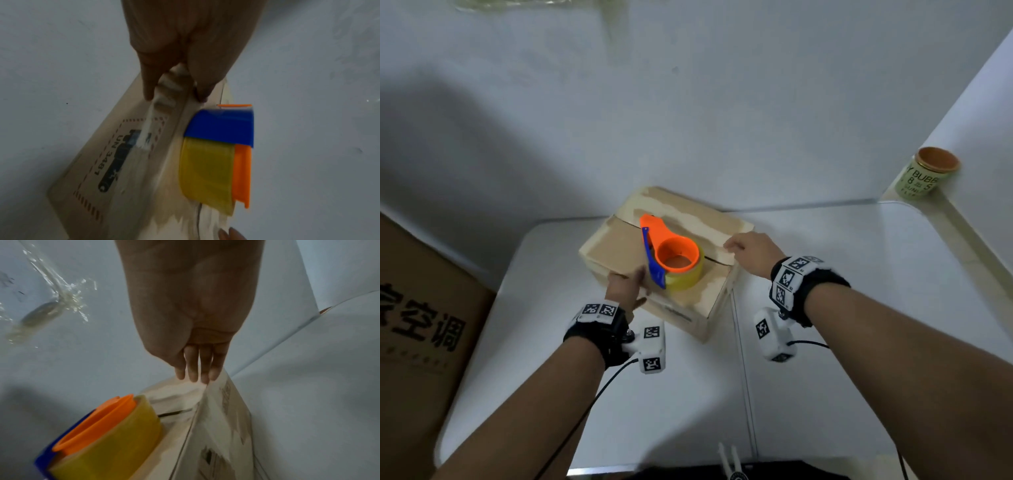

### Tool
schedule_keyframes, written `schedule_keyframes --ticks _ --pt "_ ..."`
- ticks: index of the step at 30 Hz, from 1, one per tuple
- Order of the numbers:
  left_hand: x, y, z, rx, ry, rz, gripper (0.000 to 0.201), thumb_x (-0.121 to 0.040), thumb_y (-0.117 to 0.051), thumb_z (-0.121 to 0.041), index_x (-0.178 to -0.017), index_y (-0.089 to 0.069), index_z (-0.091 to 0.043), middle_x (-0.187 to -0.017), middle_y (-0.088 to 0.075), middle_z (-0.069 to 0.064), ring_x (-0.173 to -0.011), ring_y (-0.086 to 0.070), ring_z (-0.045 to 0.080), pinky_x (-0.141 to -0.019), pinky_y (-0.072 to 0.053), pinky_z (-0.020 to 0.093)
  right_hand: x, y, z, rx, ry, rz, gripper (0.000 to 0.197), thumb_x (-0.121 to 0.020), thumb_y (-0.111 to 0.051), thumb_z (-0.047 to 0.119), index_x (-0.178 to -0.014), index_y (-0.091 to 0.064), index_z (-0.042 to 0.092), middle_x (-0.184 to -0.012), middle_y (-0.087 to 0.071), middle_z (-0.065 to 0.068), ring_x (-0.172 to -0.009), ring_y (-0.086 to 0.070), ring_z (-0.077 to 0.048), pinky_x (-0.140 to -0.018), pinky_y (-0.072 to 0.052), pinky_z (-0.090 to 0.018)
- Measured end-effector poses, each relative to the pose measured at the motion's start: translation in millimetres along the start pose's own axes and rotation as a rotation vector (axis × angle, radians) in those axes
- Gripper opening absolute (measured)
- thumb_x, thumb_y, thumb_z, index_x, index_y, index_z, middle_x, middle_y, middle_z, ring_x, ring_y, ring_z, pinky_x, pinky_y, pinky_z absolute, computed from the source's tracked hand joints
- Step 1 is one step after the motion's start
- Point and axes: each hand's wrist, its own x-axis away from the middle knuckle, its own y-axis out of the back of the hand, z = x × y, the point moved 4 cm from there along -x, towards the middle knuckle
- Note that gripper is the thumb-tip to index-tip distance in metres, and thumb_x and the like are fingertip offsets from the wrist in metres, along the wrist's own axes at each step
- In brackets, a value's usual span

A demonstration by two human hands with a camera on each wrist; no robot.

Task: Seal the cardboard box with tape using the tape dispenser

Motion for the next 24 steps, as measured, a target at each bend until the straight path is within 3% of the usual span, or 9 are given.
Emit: schedule_keyframes --ticks 3,5,7,11,13,16,18,21,24 --pt "8 5 1 -0.054 0.121 0.108 0.04 -0.086 -0.067 -0.036 -0.107 -0.055 -0.005 -0.095 -0.058 0.008 -0.091 -0.06 0.027 -0.068 -0.057 0.038 -13 0 -10 0.155 -0.052 0.02 0.041 -0.096 -0.041 0.01 -0.136 -0.047 0.016 -0.141 -0.047 -0.013 -0.119 -0.054 -0.029 -0.098 -0.044 -0.032" --pt "10 10 0 -0.117 0.156 0.164 0.045 -0.085 -0.068 -0.038 -0.111 -0.057 -0.002 -0.102 -0.059 0.013 -0.092 -0.062 0.03 -0.068 -0.058 0.038 -27 -2 -13 0.205 -0.077 0.068 0.047 -0.095 -0.043 0.009 -0.142 -0.038 0.013 -0.149 -0.033 -0.011 -0.128 -0.046 -0.029 -0.103 -0.04 -0.032" --pt "13 11 -1 -0.139 0.161 0.181 0.044 -0.087 -0.065 -0.035 -0.113 -0.057 0.0 -0.107 -0.059 0.017 -0.093 -0.063 0.031 -0.071 -0.058 0.038 -41 -1 -13 0.23 -0.088 0.084 0.047 -0.096 -0.045 0.012 -0.142 -0.038 0.009 -0.15 -0.028 -0.011 -0.127 -0.046 -0.03 -0.104 -0.039 -0.034" --pt "11 10 -2 -0.116 0.134 0.172 0.045 -0.089 -0.064 -0.03 -0.119 -0.056 0.002 -0.111 -0.057 0.017 -0.093 -0.062 0.031 -0.071 -0.057 0.036 -58 5 -11 0.216 -0.125 0.047 0.04 -0.095 -0.048 0.013 -0.134 -0.046 0.005 -0.14 -0.041 -0.016 -0.12 -0.052 -0.032 -0.098 -0.042 -0.033" --pt "7 12 0 -0.071 0.125 0.144 0.045 -0.089 -0.065 -0.026 -0.121 -0.055 0.004 -0.115 -0.057 0.018 -0.092 -0.063 0.03 -0.077 -0.056 0.037 -60 7 -14 0.237 -0.154 0.023 0.034 -0.094 -0.047 0.01 -0.127 -0.05 0.002 -0.131 -0.05 -0.018 -0.114 -0.055 -0.034 -0.093 -0.046 -0.034" --pt "0 13 -4 -0.009 0.072 0.093 0.036 -0.091 -0.061 -0.015 -0.118 -0.057 0.009 -0.117 -0.06 0.02 -0.103 -0.062 0.03 -0.08 -0.059 0.033 -50 3 -20 0.292 -0.234 -0.02 0.032 -0.092 -0.047 0.016 -0.122 -0.048 0.004 -0.128 -0.047 -0.019 -0.114 -0.052 -0.036 -0.098 -0.046 -0.043" --pt "-5 10 -13 -0.037 0.02 0.06 0.027 -0.092 -0.057 -0.008 -0.113 -0.061 0.008 -0.113 -0.064 0.02 -0.098 -0.062 0.027 -0.077 -0.06 0.03 -39 -1 -28 0.3 -0.268 -0.028 0.033 -0.092 -0.049 0.018 -0.122 -0.048 0.006 -0.128 -0.044 -0.019 -0.116 -0.048 -0.037 -0.099 -0.044 -0.045" --pt "-14 -1 -34 -0.105 -0.068 0.056 0.027 -0.082 -0.051 0.007 -0.103 -0.066 0.001 -0.108 -0.067 0.022 -0.09 -0.06 0.029 -0.084 -0.054 0.04 -22 -6 -41 0.274 -0.257 -0.022 0.031 -0.092 -0.05 0.022 -0.119 -0.049 0.007 -0.125 -0.044 -0.018 -0.112 -0.05 -0.037 -0.097 -0.046 -0.044" --pt "-31 -16 -47 -0.207 -0.148 0.058 0.033 -0.077 -0.043 0.006 -0.093 -0.067 -0.009 -0.104 -0.068 0.022 -0.088 -0.061 0.03 -0.085 -0.052 0.045 -6 -7 -47 0.217 -0.208 0.02 0.026 -0.093 -0.052 0.025 -0.112 -0.052 0.007 -0.121 -0.046 -0.017 -0.104 -0.056 -0.036 -0.095 -0.047 -0.04"
